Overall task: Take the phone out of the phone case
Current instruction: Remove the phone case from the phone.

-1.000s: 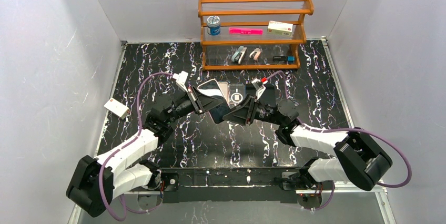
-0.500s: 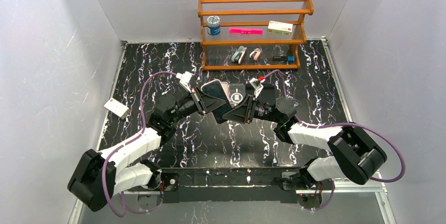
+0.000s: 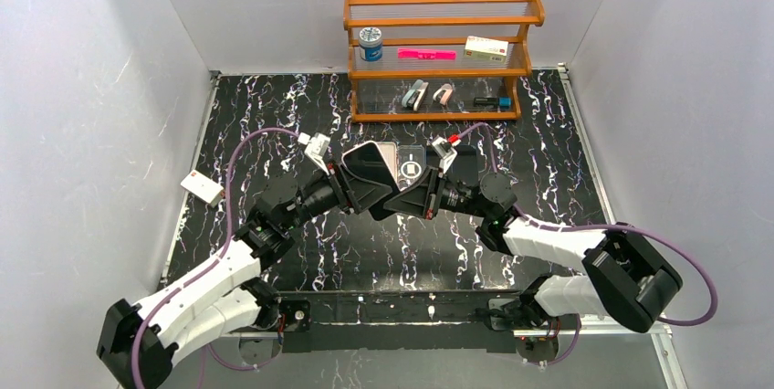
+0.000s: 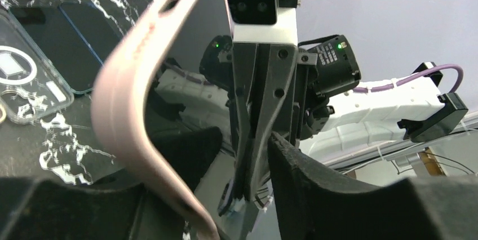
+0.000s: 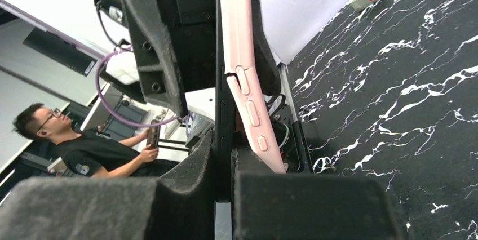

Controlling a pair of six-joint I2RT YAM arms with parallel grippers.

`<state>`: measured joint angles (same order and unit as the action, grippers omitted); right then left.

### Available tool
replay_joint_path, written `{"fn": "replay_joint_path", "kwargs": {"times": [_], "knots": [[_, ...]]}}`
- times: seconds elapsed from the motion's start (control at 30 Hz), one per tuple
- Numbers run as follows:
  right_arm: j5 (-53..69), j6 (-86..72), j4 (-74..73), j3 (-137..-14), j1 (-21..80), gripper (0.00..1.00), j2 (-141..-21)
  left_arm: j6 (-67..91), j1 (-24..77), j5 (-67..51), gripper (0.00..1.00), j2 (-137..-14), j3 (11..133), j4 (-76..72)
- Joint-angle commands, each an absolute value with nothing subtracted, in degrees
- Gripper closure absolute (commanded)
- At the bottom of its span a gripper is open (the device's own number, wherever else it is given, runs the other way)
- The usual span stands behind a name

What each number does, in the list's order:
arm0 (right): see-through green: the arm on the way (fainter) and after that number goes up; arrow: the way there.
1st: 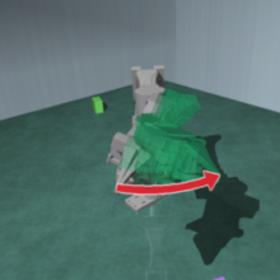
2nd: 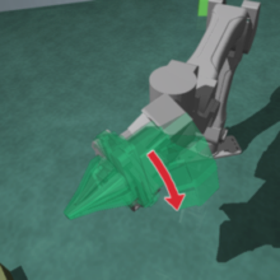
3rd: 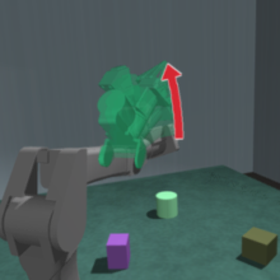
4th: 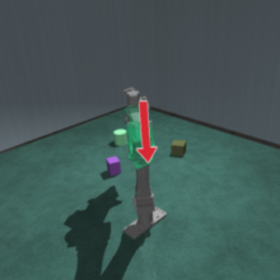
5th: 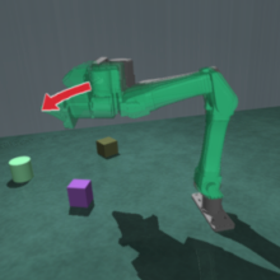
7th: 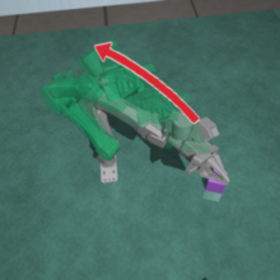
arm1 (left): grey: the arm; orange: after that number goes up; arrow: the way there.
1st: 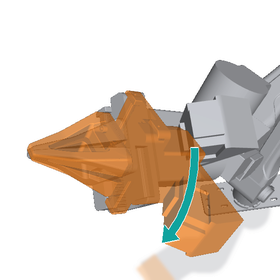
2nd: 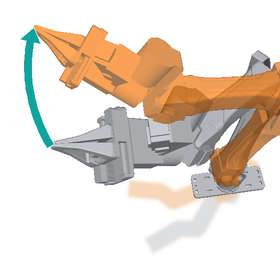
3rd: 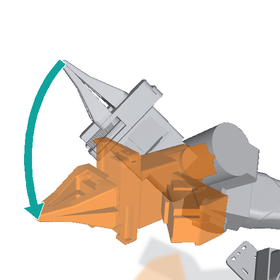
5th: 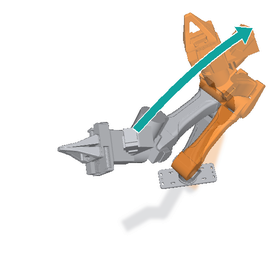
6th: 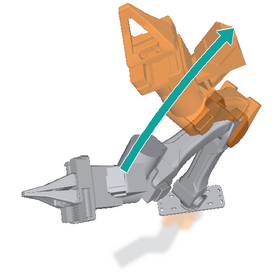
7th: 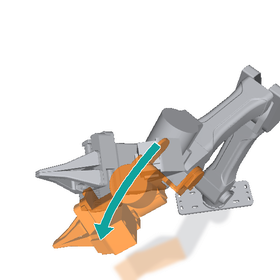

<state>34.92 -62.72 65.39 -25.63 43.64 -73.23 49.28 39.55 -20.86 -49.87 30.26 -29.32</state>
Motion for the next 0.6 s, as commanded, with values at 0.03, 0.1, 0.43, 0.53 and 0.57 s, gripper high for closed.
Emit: {"fn": "replay_joint_path", "kwargs": {"times": [0.03,0.1,0.43,0.53,0.57], "knots": [[26.44,-63.19,64.44,-26.23,43.07,0.99,-69.22,43.08,40.7,-13.58,0.48,-42.57,30.77,-20.39],[25.64,-63.85,64.07,-25.91,42.98,0.99,-68.27,42.86,40.58,-12.16,0.45,-40.38,29.16,-20.19],[23.35,-64.77,62.55,-25.07,42.98,0.99,-64.84,44.45,40.6,-11.55,0.35,-36.85,22.2,-23.42],[22.88,-65.1,62.75,-24.73,42.9,0.99,-64.12,45.59,40.56,-11.71,0.35,-37.7,20.52,-25.42],[22.78,-65.12,62.78,-24.62,42.94,0.99,-63.89,45.81,40.59,-11.63,0.35,-37.91,20.12,-25.79]]}}
